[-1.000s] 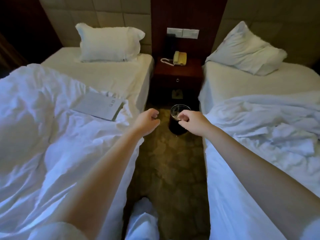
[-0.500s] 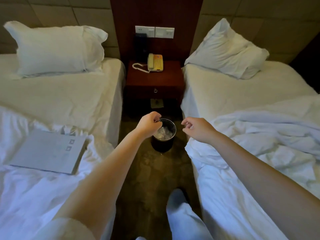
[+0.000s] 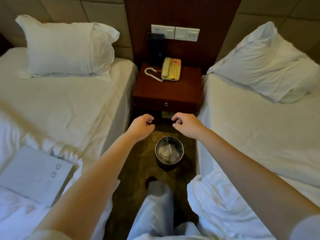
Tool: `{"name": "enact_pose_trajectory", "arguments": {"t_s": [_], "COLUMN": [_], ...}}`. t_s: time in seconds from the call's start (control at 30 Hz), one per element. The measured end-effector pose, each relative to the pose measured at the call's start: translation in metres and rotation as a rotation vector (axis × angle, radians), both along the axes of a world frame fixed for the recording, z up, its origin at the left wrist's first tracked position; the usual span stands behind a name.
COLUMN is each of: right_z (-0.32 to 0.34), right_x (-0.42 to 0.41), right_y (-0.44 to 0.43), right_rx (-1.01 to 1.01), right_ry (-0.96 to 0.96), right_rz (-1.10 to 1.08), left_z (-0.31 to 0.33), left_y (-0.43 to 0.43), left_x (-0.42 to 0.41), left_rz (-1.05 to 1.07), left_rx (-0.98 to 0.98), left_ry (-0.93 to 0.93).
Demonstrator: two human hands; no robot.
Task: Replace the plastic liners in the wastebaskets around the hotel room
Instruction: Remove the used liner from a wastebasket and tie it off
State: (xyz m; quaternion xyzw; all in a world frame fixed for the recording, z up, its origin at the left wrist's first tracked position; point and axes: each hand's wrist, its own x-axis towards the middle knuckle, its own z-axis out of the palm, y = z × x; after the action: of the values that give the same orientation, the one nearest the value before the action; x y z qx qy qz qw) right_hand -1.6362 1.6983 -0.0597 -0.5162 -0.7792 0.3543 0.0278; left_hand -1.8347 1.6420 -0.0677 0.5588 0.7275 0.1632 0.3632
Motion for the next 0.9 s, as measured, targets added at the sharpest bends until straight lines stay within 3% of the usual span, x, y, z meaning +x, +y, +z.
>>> {"name": "enact_pose_trajectory", "arguments": {"t_s": [0.33, 0.5, 0.9], "right_z": [0.007, 0.007, -0.012], "right_x": [-0.074, -0.125, -0.200], "right_y": [0.130, 0.166, 0.209], "right_rx": [0.015, 0.003, -0.040], "right_ry": [-0.124, -0.148, -0.124], "right_rz": [0.075, 0.161, 0.433], "left_z": [-0.016, -0.015, -0.036], "left_y": [0.131, 0.144, 0.143], "left_x": [-0.057, -0.101, -0.157], "left_rz": [0.062, 0.104, 0.448], "left_rx": [-0.032, -0.060, -0.105], "left_ry": [-0.047, -0.034, -0.084]}}
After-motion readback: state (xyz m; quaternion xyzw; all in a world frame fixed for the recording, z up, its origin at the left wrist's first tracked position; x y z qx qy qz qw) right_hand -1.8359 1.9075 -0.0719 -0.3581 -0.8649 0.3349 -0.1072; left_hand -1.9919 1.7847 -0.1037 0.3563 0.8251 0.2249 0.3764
